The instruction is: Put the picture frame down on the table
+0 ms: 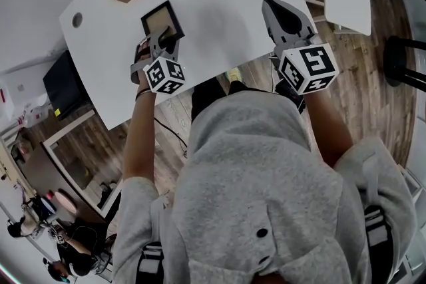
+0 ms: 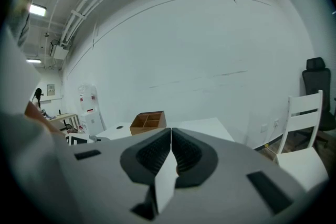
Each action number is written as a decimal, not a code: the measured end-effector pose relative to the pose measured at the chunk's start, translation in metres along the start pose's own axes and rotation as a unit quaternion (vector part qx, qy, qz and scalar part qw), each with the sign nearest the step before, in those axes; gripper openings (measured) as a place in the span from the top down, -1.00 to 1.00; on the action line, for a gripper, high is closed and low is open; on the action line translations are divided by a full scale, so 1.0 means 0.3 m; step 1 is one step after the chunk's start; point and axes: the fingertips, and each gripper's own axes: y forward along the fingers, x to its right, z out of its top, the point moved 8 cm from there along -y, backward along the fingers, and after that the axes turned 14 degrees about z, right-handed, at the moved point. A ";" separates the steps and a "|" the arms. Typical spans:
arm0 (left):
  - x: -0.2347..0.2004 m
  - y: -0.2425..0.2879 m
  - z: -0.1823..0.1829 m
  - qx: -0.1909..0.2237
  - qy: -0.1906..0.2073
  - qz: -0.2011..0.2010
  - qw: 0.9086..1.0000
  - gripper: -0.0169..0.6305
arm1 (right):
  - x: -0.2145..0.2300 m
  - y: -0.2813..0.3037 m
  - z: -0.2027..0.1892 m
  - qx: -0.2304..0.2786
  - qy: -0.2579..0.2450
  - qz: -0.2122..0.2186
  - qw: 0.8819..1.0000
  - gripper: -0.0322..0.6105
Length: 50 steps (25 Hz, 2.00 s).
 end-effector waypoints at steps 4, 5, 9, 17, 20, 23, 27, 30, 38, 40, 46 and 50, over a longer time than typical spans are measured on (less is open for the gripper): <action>0.025 0.003 -0.005 0.001 -0.011 -0.021 1.000 0.45 | -0.005 0.008 -0.003 -0.002 -0.001 0.005 1.000 0.81; 0.031 0.005 -0.006 0.001 -0.013 -0.028 1.000 0.41 | -0.006 0.009 -0.002 -0.003 -0.001 0.005 1.000 0.81; 0.051 0.007 -0.010 0.003 -0.027 -0.049 0.998 0.37 | -0.004 0.010 -0.004 -0.003 -0.001 0.003 1.000 0.81; 0.066 0.017 -0.020 0.007 -0.041 -0.073 0.996 0.31 | -0.002 0.004 -0.012 -0.005 0.000 -0.002 1.000 0.81; 0.063 0.020 -0.022 0.005 -0.054 -0.084 0.995 0.31 | 0.001 -0.004 -0.018 -0.007 0.001 -0.004 1.000 0.81; 0.057 0.029 -0.030 0.000 -0.079 -0.100 0.992 0.31 | 0.001 0.000 -0.022 -0.008 0.000 -0.004 1.000 0.81; 0.055 0.031 -0.045 -0.003 -0.119 -0.110 0.987 0.31 | -0.003 0.004 -0.025 -0.008 0.001 -0.005 1.000 0.81; 0.050 0.031 -0.042 -0.002 -0.122 -0.113 0.986 0.31 | -0.003 0.005 -0.019 -0.008 0.001 -0.006 1.000 0.81; 0.060 0.021 -0.048 -0.006 -0.167 -0.151 0.974 0.45 | -0.010 0.008 -0.011 -0.004 -0.001 -0.010 1.000 0.81; 0.058 0.021 -0.049 -0.007 -0.174 -0.149 0.973 0.48 | -0.012 0.010 -0.010 -0.003 -0.001 -0.012 1.000 0.81; 0.070 -0.004 -0.047 -0.003 -0.177 -0.142 0.974 0.66 | -0.008 -0.016 0.008 0.003 -0.004 -0.016 1.000 0.81; 0.067 -0.017 -0.052 -0.002 -0.173 -0.128 0.977 0.66 | -0.009 -0.036 0.015 0.008 -0.006 -0.016 1.000 0.81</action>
